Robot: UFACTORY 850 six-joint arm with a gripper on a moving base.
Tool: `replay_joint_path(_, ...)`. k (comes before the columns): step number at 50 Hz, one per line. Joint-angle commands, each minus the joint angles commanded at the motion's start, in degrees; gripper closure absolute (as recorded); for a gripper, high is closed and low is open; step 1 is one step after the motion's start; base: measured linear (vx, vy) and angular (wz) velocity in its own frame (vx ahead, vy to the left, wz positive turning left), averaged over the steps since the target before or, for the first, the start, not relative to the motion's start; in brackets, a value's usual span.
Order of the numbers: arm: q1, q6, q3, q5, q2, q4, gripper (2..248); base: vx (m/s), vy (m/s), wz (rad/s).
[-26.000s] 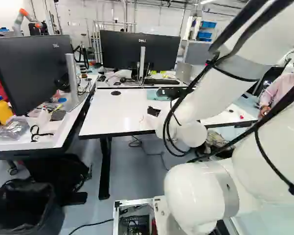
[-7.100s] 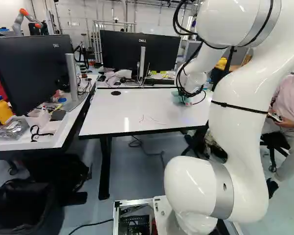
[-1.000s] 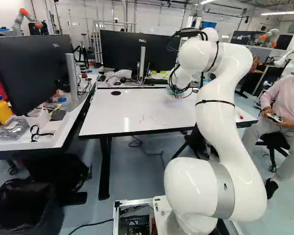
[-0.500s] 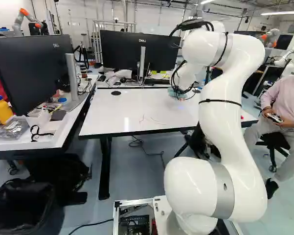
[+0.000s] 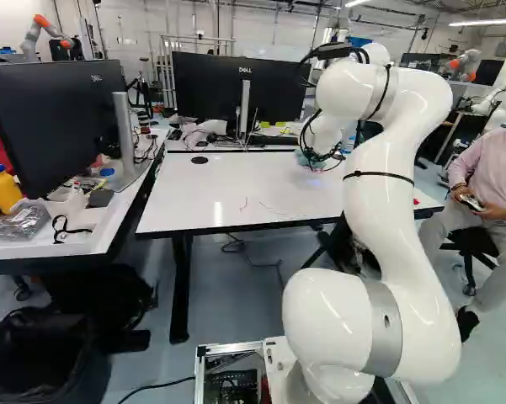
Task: Clean the table with the green towel
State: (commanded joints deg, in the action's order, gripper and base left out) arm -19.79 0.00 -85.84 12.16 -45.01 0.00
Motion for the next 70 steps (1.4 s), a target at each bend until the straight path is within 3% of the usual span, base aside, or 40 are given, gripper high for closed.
replay_joint_path(13,0.4,0.0,-4.6,0.0,-3.2,0.0,195,0.000,0.000,0.000)
replay_joint_path(29,0.5,0.0,-4.4,0.0,-2.6,0.0,195,0.000,0.000,0.000)
replay_joint_path(70,1.4,0.0,11.4,0.0,11.2,0.0,195,0.000,0.000,0.000)
